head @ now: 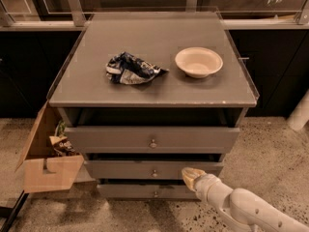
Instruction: Open middle drawer
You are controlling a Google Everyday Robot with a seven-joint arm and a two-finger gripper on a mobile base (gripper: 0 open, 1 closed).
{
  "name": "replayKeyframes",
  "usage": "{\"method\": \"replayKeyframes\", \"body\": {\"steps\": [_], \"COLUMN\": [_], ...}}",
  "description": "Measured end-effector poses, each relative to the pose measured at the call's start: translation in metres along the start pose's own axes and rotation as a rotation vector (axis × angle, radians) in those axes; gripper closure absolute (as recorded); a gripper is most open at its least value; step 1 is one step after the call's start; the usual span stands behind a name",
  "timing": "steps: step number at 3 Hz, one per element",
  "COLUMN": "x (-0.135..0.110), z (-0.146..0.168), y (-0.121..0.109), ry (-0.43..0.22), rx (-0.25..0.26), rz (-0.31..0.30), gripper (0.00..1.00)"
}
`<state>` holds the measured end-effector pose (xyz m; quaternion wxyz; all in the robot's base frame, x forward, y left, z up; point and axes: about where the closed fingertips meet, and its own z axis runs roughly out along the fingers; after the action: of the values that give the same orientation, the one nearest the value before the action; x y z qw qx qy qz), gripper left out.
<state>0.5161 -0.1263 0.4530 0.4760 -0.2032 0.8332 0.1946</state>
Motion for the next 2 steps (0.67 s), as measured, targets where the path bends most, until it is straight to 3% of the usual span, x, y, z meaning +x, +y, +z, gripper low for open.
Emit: {"method": "replayKeyframes", "body": {"steps": [1,2], "x": [-0.0339,-0.0371], "z": [0.0347,0.0406], "y": [-0.0225,-0.0243], "ry": [-0.033,-0.029], "rx": [-0.001,-0.004], "rz": [-0.027,-0.033], "gripper": [1.00,1.00]}}
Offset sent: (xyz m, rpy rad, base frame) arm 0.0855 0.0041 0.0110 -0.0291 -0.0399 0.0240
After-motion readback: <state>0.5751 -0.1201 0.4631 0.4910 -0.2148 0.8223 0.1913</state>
